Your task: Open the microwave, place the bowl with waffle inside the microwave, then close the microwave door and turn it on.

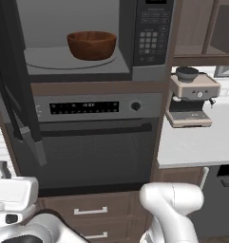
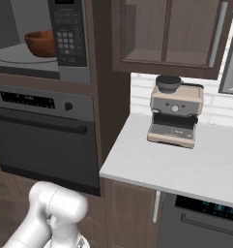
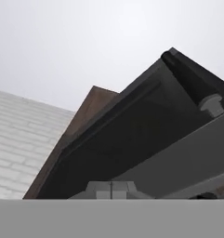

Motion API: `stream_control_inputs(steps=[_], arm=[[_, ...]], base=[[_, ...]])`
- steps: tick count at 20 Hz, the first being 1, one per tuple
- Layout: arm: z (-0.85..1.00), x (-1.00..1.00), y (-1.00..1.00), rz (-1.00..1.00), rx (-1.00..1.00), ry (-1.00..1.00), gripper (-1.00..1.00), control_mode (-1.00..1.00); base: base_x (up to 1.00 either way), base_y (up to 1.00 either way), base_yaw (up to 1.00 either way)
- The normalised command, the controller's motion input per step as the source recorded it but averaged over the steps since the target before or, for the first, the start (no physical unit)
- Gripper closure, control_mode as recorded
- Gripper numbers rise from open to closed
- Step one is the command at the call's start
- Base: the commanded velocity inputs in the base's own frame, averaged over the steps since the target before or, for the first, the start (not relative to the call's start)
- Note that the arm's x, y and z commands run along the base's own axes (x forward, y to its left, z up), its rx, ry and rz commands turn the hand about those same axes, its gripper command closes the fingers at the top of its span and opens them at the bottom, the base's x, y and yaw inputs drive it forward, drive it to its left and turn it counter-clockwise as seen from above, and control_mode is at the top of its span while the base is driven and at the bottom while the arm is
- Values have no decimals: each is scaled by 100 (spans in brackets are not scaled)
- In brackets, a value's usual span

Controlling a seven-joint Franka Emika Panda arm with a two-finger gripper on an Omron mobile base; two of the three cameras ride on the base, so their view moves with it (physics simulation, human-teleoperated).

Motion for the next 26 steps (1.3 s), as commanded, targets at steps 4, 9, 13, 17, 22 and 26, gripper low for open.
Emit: stream_control_inputs(steps=[4, 9, 13, 17, 22, 26], arm=[[53, 0, 0, 0, 12, -26, 100, -100], [54, 0, 0, -1, 13, -21, 100, -100], [52, 0, -33, -1, 24, -3, 100, -100], [52, -19, -86, 2, 37, 1, 100, -100], [56, -35, -100, 13, 43, 8, 100, -100], [56, -21, -100, 18, 41, 23, 100, -100]], base=[[0, 0, 0], [0, 0, 0], [0, 0, 0], [0, 0, 0], [0, 0, 0], [0, 0, 0]])
